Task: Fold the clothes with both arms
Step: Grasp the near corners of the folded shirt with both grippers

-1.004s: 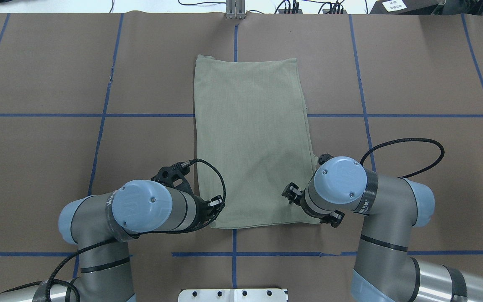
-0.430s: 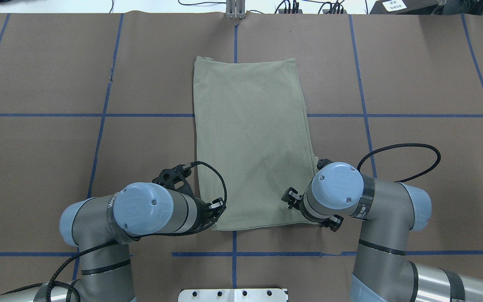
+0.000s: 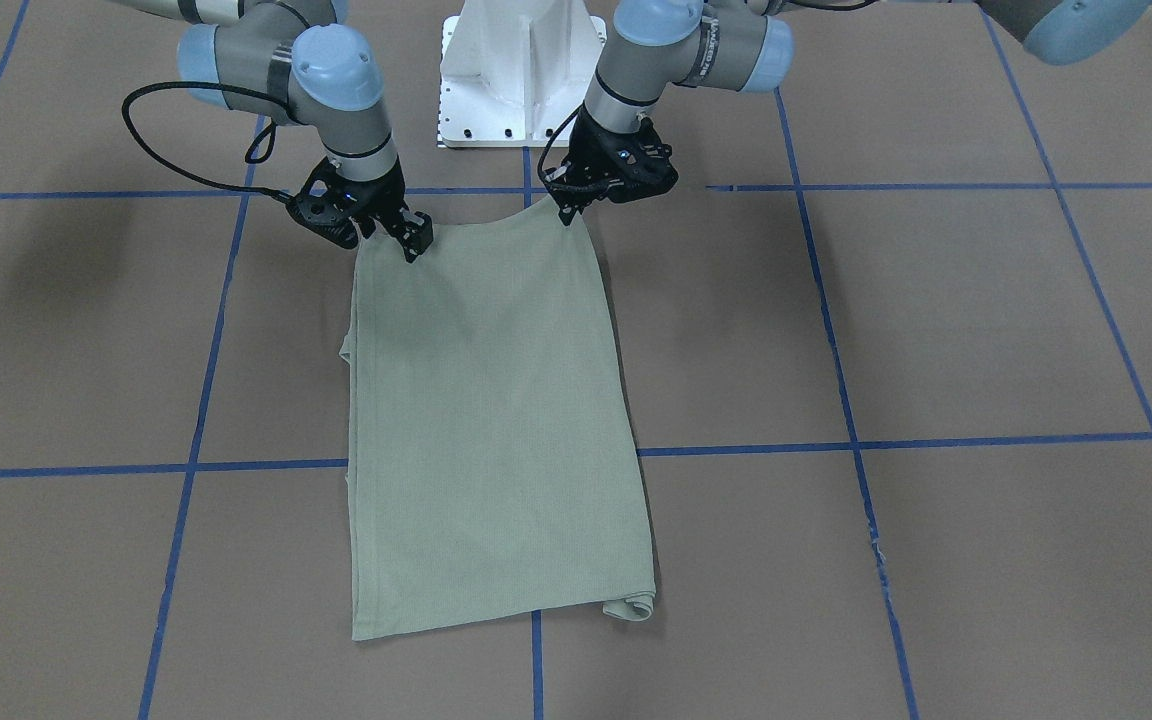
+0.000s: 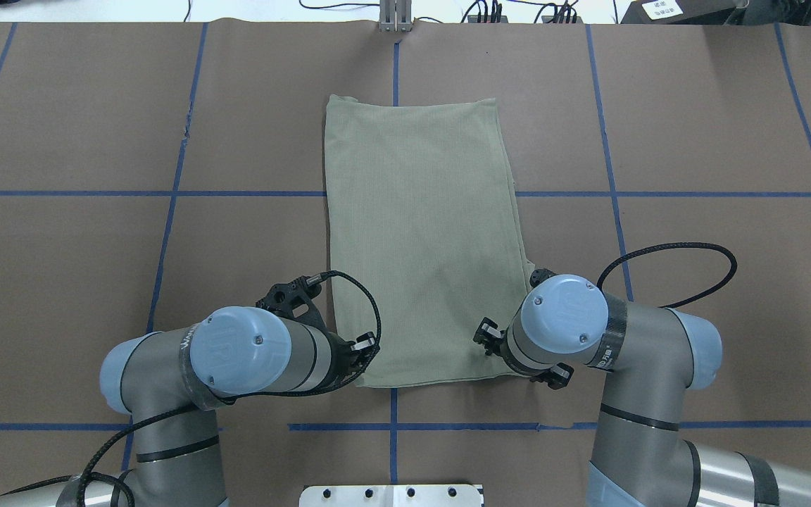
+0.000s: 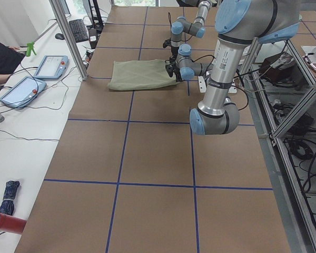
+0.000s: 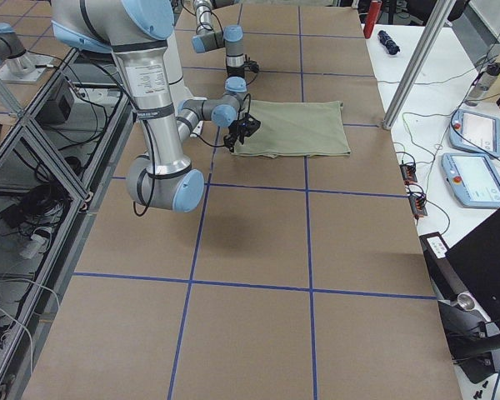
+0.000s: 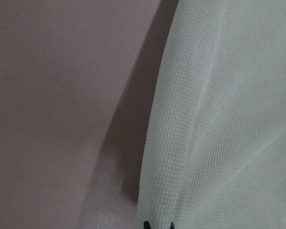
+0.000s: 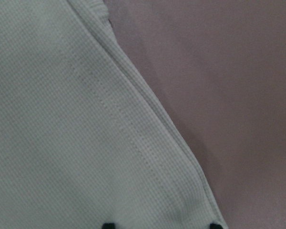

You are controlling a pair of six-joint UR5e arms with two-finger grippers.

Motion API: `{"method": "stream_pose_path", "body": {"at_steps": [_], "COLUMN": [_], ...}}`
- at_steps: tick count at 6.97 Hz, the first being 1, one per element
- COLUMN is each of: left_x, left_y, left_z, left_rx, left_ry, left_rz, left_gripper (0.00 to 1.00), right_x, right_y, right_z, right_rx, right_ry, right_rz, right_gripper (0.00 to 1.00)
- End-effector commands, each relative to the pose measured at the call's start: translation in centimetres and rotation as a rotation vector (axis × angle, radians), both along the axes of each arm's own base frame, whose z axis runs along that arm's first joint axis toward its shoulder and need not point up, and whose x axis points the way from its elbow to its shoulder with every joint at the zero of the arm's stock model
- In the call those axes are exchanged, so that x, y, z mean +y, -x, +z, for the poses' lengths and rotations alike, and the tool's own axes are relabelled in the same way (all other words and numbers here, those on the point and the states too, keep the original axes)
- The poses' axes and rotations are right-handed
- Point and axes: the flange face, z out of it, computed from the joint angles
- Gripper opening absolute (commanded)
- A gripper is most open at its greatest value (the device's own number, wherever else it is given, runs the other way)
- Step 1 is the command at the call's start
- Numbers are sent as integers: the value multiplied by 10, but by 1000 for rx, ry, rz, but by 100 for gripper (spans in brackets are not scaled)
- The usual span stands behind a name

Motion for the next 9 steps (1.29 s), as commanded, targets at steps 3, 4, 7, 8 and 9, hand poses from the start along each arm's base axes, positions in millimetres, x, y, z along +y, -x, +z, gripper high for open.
{"method": "stream_pose_path", "body": {"at_steps": [3,4,7,8,9], "left_x": [0,0,1,3,11], "left_y": [0,0,6,14,32], "left_z": [-1,-1,-5,-8,-22], "left_rx": [1,3,13,24,32], "left_ry": [0,0,-3,-6,-9], "left_rz": [1,1,0,0,4], "left_gripper": [0,0,0,0,0], "right_x": [-3,-6,-16,-15,-8], "right_y": [3,2,-6,-12,-24], "right_z": [-10,-15,-28,-38,-49], "right_rx": [-13,-22,-46,-66,-101], "right_ry": [-6,-7,-8,-10,6], "right_rz": [2,8,25,32,12], "right_gripper": [0,0,0,0,0]}}
